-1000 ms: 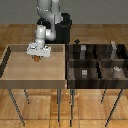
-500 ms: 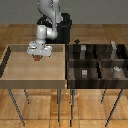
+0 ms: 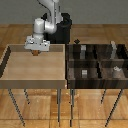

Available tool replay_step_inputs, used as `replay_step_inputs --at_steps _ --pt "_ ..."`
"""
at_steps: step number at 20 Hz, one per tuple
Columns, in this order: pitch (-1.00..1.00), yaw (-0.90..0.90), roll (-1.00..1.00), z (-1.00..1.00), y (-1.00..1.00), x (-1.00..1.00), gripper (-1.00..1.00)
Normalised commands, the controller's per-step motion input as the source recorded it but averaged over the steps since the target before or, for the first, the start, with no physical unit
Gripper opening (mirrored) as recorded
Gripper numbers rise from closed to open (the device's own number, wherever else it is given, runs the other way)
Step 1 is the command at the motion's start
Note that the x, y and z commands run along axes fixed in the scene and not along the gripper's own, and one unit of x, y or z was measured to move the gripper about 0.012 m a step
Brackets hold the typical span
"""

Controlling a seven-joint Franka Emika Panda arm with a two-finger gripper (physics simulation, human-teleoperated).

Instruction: Place the loaf of bread into the appropriate compartment.

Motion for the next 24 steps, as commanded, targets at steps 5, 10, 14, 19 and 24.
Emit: replay_step_inputs --at_steps 5,10,14,19,24 --pt "0.00 0.00 0.00 0.80 0.20 0.00 -1.00" --pt "0.00 0.00 0.00 0.00 0.80 0.00 -1.00" --pt "0.00 0.00 0.00 0.00 1.00 0.00 -1.00" --pt "0.00 0.00 0.00 0.00 1.00 0.00 -1.00" --pt "0.00 0.00 0.00 0.00 1.00 0.00 -1.00"
